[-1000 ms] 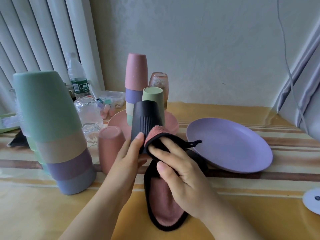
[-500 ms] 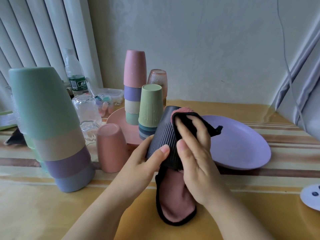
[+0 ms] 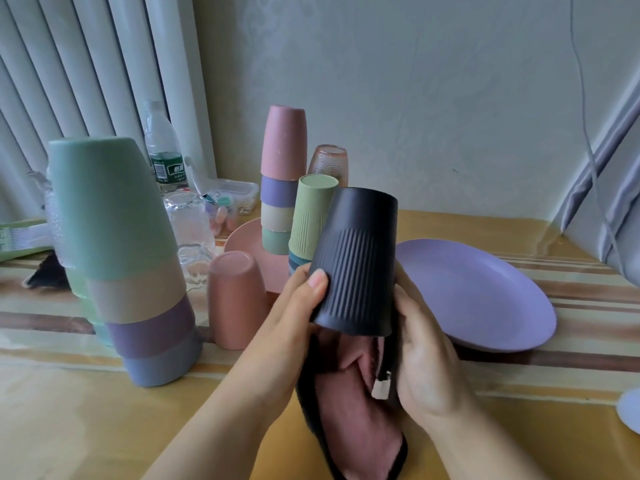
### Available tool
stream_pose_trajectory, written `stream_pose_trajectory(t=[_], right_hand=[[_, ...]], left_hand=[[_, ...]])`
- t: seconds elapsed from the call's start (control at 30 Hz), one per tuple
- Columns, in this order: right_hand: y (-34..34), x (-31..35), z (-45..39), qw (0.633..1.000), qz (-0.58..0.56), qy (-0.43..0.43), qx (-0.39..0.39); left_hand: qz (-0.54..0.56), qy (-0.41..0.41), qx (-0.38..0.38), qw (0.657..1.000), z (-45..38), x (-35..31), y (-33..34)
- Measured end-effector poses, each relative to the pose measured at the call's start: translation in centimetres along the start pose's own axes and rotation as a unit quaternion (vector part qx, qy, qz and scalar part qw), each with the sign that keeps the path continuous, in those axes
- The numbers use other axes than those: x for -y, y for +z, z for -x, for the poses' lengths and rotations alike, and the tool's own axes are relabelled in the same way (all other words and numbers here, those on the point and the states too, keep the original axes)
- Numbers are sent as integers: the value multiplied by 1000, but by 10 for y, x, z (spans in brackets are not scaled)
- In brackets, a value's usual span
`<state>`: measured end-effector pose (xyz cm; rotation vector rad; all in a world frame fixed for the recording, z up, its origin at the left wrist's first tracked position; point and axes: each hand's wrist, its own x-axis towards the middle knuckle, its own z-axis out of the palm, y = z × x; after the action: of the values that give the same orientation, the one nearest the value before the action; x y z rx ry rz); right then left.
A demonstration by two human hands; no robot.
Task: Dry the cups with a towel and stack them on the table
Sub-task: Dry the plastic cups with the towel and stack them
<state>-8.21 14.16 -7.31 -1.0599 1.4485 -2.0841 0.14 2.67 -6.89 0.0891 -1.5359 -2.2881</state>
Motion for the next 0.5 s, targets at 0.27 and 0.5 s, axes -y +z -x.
stream_pose_trajectory(t=[0.27,0.5], right_hand=[[5,-1,4,957,262,-107,-63],[10,3,10,914,376,-152,11]], left_hand=[[-178,139,-159,961,-2,-1,0],[-223,65,-118,965,-2,2,-6]])
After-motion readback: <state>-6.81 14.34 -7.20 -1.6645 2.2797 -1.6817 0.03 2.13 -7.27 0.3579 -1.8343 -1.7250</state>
